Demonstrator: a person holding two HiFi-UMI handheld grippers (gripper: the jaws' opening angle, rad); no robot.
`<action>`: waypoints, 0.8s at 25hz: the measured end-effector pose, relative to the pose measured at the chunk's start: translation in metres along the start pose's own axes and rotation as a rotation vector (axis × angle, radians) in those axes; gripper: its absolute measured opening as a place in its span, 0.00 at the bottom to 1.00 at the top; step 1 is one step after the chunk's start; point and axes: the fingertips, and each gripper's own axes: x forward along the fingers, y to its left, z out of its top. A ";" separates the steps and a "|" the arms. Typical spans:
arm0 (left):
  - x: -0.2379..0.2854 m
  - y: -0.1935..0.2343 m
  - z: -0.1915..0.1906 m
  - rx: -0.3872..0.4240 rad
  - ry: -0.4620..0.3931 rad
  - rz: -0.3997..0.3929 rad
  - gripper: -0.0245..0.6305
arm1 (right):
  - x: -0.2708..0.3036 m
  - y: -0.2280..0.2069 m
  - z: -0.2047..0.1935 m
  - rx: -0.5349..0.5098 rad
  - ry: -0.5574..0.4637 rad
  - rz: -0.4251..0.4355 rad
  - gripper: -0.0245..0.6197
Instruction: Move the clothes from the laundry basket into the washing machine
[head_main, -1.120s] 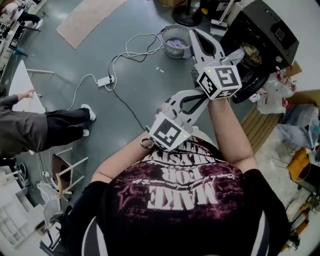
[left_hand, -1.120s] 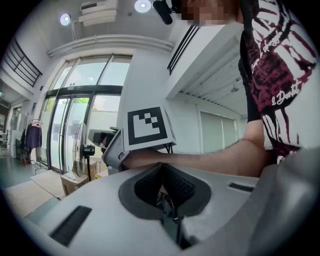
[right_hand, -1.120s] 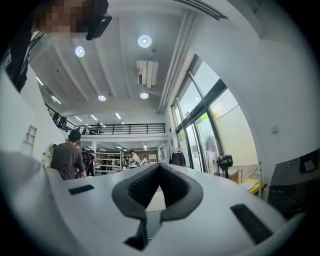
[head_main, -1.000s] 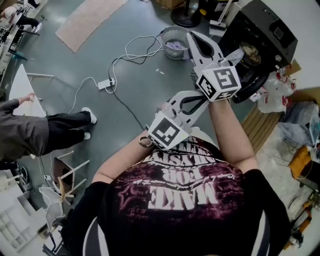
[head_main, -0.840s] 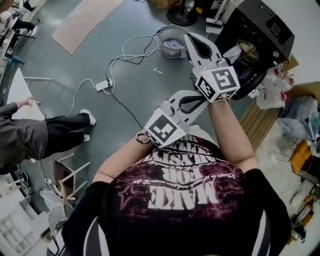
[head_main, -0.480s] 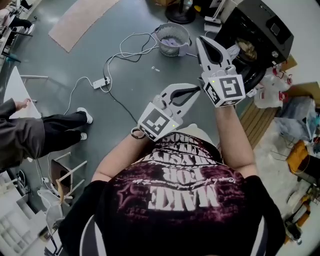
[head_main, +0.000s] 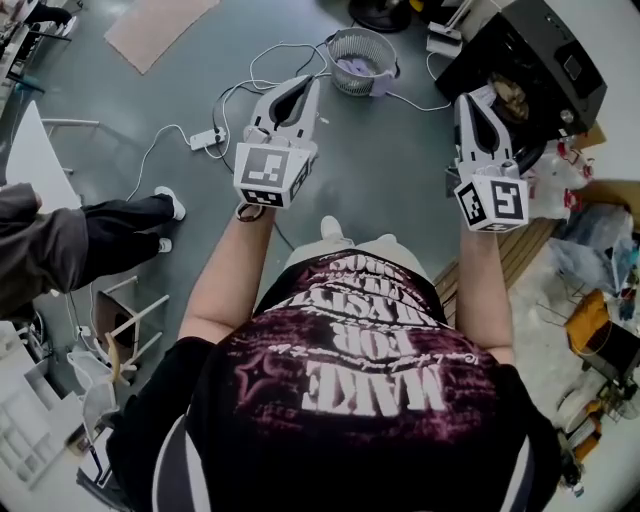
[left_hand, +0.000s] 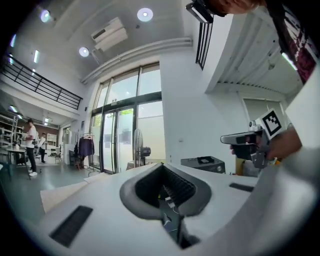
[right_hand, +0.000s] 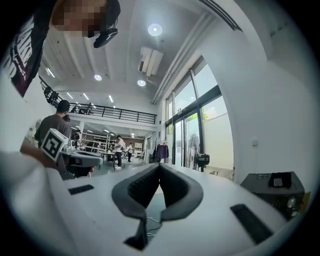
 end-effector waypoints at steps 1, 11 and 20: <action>0.000 0.009 0.000 -0.004 0.000 0.018 0.04 | 0.000 0.002 -0.002 -0.001 0.006 0.004 0.05; -0.013 0.030 -0.011 -0.031 0.017 0.042 0.04 | 0.005 0.035 -0.020 -0.018 0.054 0.054 0.05; -0.005 0.013 -0.028 -0.094 0.045 0.018 0.04 | 0.000 0.029 -0.023 0.013 0.076 0.065 0.05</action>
